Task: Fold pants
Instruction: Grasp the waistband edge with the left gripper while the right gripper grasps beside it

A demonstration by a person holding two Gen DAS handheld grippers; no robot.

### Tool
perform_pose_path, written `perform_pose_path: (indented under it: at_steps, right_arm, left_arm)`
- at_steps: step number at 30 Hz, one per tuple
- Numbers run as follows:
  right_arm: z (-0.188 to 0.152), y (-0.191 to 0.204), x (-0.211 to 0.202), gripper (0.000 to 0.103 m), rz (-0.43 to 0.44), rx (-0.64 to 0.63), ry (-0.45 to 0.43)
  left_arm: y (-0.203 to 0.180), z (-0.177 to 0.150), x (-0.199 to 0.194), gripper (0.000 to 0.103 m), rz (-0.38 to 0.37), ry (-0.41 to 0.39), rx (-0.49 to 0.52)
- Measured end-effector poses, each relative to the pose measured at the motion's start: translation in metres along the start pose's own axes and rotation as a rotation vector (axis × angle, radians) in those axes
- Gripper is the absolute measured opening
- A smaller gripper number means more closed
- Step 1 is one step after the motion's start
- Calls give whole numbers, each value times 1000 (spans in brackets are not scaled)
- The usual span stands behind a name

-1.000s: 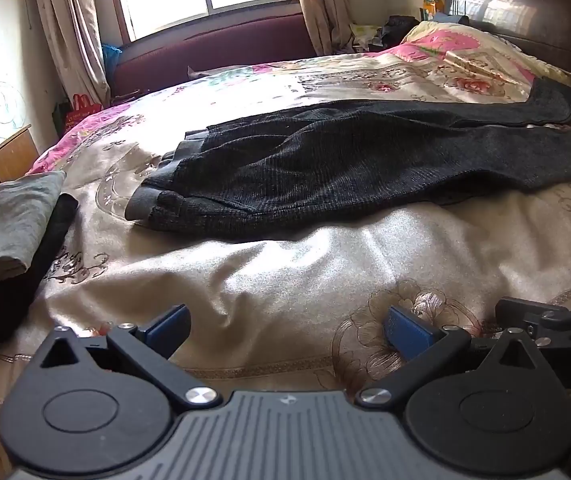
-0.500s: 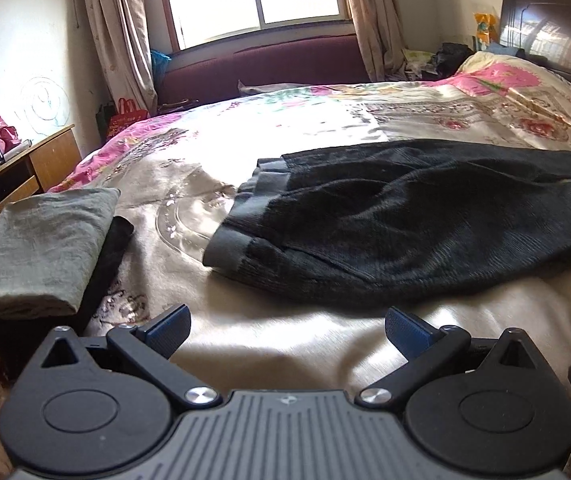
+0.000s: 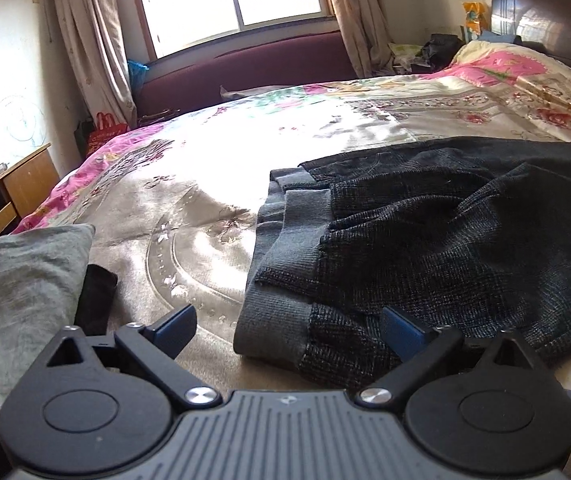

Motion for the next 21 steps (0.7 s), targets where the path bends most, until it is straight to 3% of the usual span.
perform_pose_path:
  at_steps: [3,5,8,11,13,21]
  right_arm:
    - [0,3,17,79,27,-1,35]
    - [1,2,21,78,48,7,39]
    - [3,6,25,53,111,-1,46]
    - [8,11,26,42,129,1,62]
    - [8,17,24,28,150,-7,66]
    - [8,52,0,24,273,18,77]
  left_arm:
    - [-3,-4,12,89,-59,31,47]
    - [-7,-6,14,85,-89,30,80]
    - [-7,-4,17,72,-78,35,110]
    - [-3,-4,15,67,-92,37,106]
    - [1,-6,9,66,-110,41,85]
    - [27,-30,-18,64,-89,82,100]
Point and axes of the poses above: each gripper's, at about its wrist camera, not at the fingertips, and x roughly the way its jaws point, y to its left, z to its top, the point moved 9 cm from there along x, roughly the way its jaws point, and after that the axes turned 4 degrees about z, right-handed, at the moved point
